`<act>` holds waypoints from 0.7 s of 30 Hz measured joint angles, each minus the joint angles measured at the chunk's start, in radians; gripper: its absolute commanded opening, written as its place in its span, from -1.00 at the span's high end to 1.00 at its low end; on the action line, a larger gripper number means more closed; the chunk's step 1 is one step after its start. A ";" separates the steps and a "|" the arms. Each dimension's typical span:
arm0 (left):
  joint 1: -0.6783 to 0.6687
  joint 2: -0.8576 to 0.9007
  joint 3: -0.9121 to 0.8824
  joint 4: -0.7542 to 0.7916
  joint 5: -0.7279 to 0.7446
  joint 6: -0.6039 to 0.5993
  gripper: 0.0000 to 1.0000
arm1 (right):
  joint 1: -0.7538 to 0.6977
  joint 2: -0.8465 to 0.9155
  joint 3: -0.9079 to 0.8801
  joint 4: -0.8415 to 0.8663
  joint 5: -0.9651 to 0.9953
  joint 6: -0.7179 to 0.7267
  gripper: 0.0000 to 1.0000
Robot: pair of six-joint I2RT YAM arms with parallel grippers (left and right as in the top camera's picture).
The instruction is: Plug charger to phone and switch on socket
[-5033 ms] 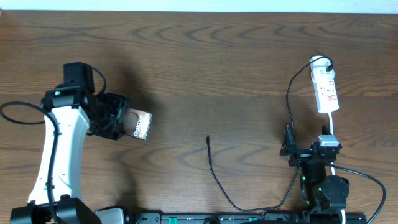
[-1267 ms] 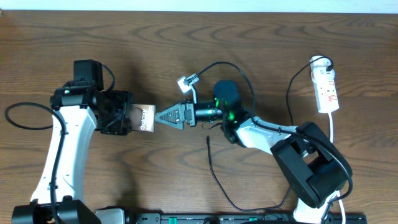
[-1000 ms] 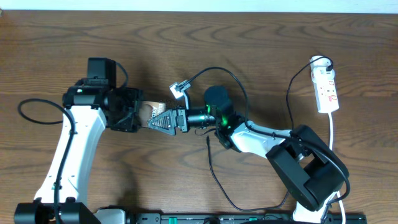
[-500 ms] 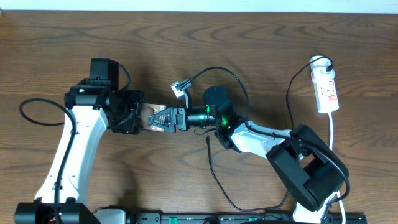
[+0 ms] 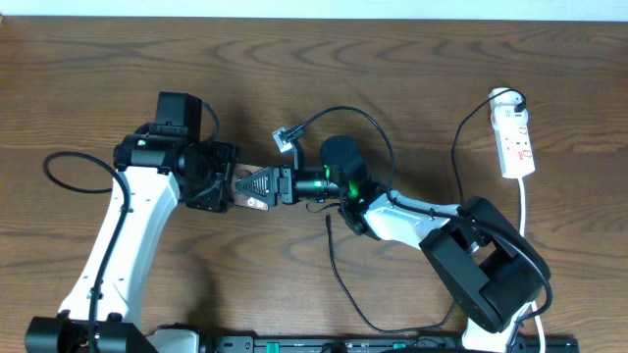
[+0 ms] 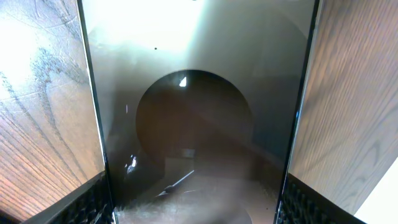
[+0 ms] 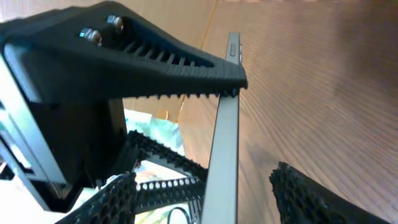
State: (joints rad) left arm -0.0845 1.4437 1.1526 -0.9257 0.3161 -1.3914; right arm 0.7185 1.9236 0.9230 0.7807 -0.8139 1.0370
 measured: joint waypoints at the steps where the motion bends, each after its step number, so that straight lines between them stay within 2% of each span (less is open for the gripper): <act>1: -0.005 0.000 0.000 0.000 0.000 0.000 0.85 | 0.000 0.000 0.000 -0.001 0.001 0.001 -0.22; 11: -0.035 0.000 0.000 0.000 -0.001 0.000 0.85 | 0.011 0.000 0.000 -0.013 0.031 0.005 -0.17; 18: -0.035 0.000 0.000 0.000 -0.002 0.000 0.85 | 0.013 0.000 0.000 -0.013 0.045 0.005 0.07; 21: -0.039 0.000 0.000 0.000 -0.008 0.000 0.85 | 0.015 0.000 0.000 -0.013 0.051 0.005 0.10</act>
State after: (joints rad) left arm -0.1230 1.4437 1.1526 -0.9260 0.3084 -1.3914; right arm 0.7338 1.9236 0.9230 0.7673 -0.7631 1.0420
